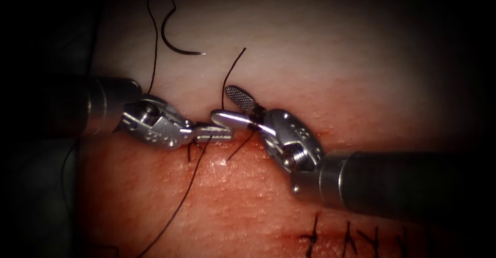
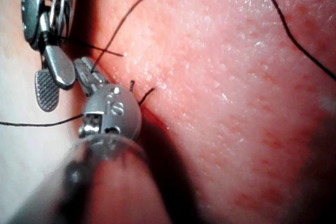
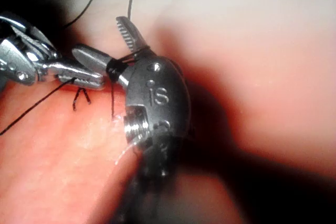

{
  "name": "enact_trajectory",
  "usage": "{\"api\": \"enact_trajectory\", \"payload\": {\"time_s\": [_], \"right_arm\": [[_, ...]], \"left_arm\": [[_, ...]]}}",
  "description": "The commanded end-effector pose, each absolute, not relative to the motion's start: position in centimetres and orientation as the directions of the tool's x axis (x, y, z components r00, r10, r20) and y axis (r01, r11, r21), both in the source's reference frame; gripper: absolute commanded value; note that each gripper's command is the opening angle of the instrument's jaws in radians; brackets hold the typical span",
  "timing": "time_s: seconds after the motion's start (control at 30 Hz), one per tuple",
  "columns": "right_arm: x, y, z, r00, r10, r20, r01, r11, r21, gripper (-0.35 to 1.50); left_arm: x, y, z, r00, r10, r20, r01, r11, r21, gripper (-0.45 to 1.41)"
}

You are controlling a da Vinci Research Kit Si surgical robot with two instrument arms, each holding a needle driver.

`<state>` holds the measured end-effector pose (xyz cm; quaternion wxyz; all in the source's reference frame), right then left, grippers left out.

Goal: Wound Closure
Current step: Grab the short suture end.

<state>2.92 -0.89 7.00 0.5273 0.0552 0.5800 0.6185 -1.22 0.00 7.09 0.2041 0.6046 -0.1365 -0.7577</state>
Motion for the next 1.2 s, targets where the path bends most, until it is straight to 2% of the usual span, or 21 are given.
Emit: {"api": "enact_trajectory", "payload": {"time_s": [0.03, 0.6, 1.2], "right_arm": [[2.96, -0.86, 7.08, -0.444, 0.719, -0.535, -0.590, 0.215, 0.778, 0.89], [2.89, -0.59, 7.25, -0.515, 0.751, -0.412, -0.573, 0.056, 0.818, 0.84], [2.84, -0.41, 7.42, -0.543, 0.758, -0.362, -0.568, -0.014, 0.823, 0.84]], "left_arm": [[-1.27, 0.05, 7.14, -0.185, -0.473, -0.862, 0.144, -0.880, 0.452, -0.45], [-1.35, 0.25, 7.22, -0.193, -0.459, -0.867, 0.134, -0.888, 0.440, -0.45], [-1.41, 0.45, 7.24, -0.199, -0.443, -0.874, 0.124, -0.896, 0.426, -0.45]]}}
